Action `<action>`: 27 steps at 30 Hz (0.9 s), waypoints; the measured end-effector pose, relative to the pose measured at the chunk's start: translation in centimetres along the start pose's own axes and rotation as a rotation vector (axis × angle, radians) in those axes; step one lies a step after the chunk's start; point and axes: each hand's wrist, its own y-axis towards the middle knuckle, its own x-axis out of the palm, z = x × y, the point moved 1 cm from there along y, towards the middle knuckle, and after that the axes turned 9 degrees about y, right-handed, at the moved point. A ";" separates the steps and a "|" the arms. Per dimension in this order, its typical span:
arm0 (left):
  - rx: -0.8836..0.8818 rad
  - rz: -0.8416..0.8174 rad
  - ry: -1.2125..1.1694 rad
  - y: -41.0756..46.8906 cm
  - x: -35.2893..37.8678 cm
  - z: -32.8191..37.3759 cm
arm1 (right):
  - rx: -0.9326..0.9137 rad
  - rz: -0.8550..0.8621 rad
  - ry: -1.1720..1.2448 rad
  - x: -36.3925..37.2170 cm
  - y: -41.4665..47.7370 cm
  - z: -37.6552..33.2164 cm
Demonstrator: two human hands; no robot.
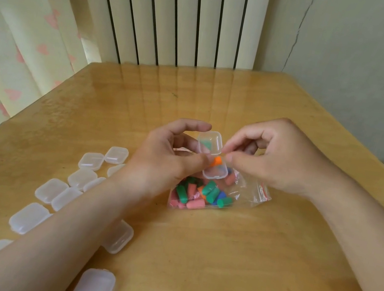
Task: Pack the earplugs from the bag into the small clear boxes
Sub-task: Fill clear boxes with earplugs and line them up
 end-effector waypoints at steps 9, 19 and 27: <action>-0.031 0.083 0.107 0.4 -0.5 -0.4 | 0.254 -0.160 -0.311 -3.0 -0.4 1.2; -0.041 0.076 0.114 0.4 -0.3 -0.5 | 0.155 -0.102 -0.233 0.9 0.4 2.1; -0.040 0.067 0.122 0.4 -0.1 -0.4 | 0.162 -0.033 -0.362 1.8 0.9 2.6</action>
